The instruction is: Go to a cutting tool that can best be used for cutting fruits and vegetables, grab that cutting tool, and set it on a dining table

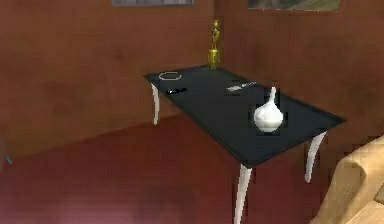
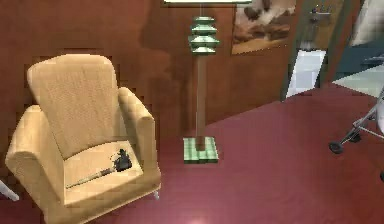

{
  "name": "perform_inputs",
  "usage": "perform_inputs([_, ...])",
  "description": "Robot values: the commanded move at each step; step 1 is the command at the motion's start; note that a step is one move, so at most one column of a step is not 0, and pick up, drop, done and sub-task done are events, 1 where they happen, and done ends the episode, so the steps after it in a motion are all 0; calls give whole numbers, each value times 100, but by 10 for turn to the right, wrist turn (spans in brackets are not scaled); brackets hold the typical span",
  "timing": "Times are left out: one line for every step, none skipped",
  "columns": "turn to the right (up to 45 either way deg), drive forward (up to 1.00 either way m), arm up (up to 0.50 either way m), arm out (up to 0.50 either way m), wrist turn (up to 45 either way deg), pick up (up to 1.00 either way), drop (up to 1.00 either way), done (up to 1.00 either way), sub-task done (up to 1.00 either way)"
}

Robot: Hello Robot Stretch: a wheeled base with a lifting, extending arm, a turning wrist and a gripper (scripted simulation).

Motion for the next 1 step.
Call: perform_inputs([450, 0, 0, 0, 0, 0, 0, 0, 0])
